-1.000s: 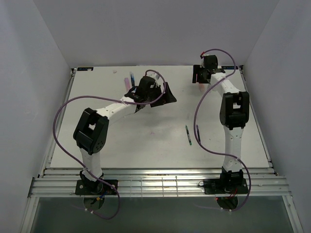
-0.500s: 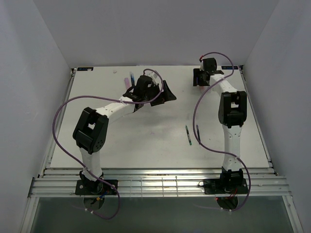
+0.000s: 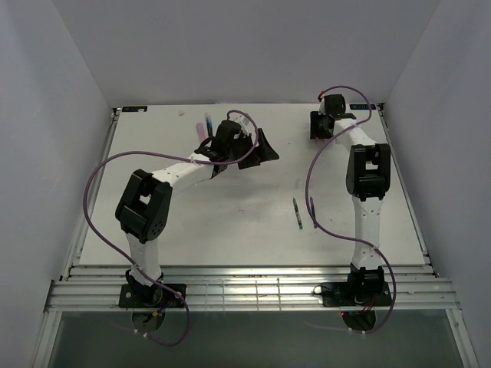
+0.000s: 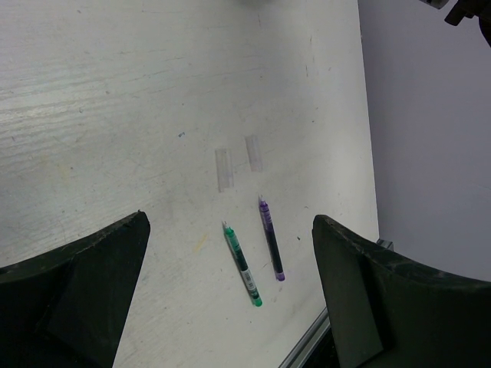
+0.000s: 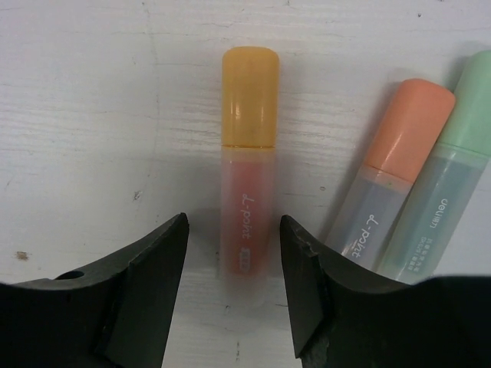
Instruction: Open the pen caps
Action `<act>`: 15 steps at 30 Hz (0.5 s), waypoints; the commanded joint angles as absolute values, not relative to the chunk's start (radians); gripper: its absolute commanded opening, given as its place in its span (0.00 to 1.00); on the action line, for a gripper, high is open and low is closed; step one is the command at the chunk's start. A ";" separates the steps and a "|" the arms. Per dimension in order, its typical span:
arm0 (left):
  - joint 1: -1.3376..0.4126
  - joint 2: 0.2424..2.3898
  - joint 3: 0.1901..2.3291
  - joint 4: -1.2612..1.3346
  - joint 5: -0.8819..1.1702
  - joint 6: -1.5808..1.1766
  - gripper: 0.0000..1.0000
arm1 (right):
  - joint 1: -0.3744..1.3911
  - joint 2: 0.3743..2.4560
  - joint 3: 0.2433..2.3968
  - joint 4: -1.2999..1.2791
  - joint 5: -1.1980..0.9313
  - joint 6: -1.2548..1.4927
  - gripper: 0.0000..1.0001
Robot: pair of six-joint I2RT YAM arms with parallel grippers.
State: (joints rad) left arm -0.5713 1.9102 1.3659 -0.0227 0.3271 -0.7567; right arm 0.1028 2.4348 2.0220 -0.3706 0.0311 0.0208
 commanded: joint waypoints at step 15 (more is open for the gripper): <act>-0.563 1.904 1.385 -0.081 0.316 -0.764 0.97 | 0.129 2.416 2.092 -0.373 -0.092 0.008 0.08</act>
State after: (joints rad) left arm -0.5713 1.9102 1.3659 -0.0433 0.3252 -0.7601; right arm 0.1028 2.4638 2.0792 -0.3985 -0.0494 0.0177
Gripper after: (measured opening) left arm 0.971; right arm 0.331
